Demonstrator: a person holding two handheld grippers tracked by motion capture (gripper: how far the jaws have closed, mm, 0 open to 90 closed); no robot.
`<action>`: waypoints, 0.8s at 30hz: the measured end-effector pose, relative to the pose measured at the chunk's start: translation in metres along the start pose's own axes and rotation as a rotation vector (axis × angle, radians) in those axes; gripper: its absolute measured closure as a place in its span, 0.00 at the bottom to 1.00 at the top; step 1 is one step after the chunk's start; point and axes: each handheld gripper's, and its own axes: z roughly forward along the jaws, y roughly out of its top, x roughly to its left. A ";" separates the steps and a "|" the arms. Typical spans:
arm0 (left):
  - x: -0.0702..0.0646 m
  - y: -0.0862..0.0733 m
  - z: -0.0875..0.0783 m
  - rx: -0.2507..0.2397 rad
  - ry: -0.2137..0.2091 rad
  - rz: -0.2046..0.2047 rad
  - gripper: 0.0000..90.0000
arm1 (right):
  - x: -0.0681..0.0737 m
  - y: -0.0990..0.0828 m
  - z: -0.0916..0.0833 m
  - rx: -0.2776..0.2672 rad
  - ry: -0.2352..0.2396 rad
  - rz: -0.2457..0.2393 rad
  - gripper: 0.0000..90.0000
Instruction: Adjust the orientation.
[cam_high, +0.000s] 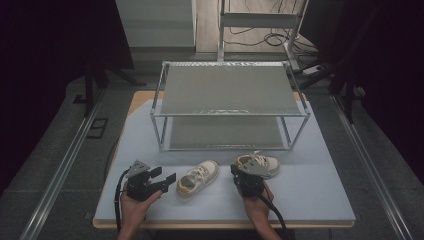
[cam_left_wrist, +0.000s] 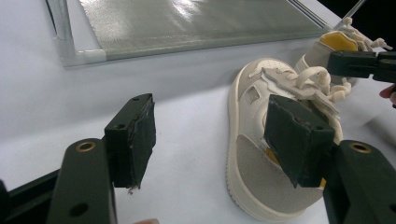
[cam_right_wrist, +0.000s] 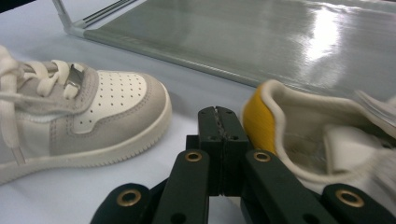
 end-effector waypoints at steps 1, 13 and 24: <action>0.000 0.000 0.000 0.000 0.000 0.000 0.38 | 0.000 0.000 0.000 0.000 0.000 0.000 1.00; -0.002 0.001 0.003 0.008 -0.005 0.011 0.38 | -0.006 -0.002 -0.014 -0.039 0.021 0.027 1.00; -0.001 0.001 0.003 0.006 -0.004 0.006 0.38 | -0.029 0.017 -0.019 -0.080 0.007 0.087 1.00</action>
